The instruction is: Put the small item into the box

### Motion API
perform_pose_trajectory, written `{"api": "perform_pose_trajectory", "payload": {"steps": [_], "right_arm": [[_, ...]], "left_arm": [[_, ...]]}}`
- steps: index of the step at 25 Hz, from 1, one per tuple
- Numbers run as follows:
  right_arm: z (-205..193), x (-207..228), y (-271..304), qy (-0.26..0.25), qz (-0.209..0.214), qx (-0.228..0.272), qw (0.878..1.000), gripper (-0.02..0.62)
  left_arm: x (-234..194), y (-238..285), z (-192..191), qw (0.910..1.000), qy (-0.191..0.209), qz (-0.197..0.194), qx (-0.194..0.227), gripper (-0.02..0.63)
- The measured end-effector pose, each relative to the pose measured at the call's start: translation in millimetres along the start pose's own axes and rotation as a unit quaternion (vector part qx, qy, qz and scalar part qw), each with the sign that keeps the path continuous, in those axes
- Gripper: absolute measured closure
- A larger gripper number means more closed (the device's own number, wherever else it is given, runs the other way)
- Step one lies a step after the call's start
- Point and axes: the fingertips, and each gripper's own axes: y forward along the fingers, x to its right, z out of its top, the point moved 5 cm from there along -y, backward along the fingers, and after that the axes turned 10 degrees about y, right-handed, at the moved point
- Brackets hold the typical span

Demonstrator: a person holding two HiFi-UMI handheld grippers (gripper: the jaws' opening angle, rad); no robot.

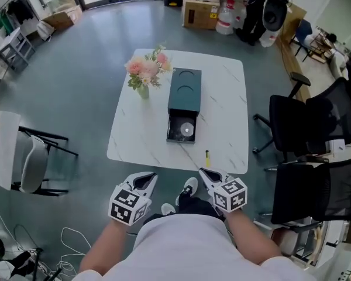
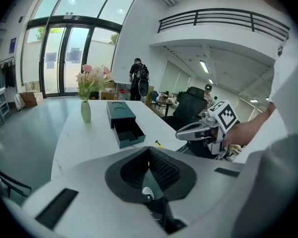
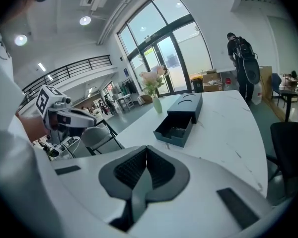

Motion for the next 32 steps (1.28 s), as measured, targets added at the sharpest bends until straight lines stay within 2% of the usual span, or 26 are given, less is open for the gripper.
{"api": "perform_pose_trajectory", "payload": {"steps": [3, 10, 14, 19, 22, 27, 32], "right_arm": [[3.3, 28.7, 11.9, -0.006, -0.02, -0.019, 1.0, 0.58], [-1.5, 82.3, 37.5, 0.0, -0.05, -0.077, 0.996, 0.58], [-13.2, 102.0, 54.5, -0.019, -0.068, -0.124, 0.99, 0.578], [-26.8, 110.3, 61.0, -0.019, -0.106, -0.148, 0.983, 0.567], [-29.8, 116.6, 65.3, -0.005, -0.138, -0.156, 0.978, 0.48], [-41.2, 116.1, 73.3, 0.032, -0.204, -0.169, 0.964, 0.474], [-45.1, 114.6, 84.8, 0.072, -0.25, -0.172, 0.95, 0.474]], "left_arm": [[-18.7, 25.0, 17.0, 0.9996, 0.024, 0.003, -0.012, 0.594], [-44.8, 67.3, 43.4, 0.9992, 0.02, 0.002, -0.034, 0.594], [-53.2, 88.9, 50.0, 0.9987, 0.026, -0.005, -0.044, 0.594], [-66.8, 103.1, 50.1, 0.997, 0.035, -0.034, -0.059, 0.594], [-80.8, 112.7, 50.9, 0.9952, 0.043, -0.057, -0.066, 0.594], [-107.5, 121.2, 56.0, 0.9865, 0.092, -0.111, -0.078, 0.594], [-141.3, 120.4, 60.4, 0.9815, 0.112, -0.136, -0.075, 0.594]]}}
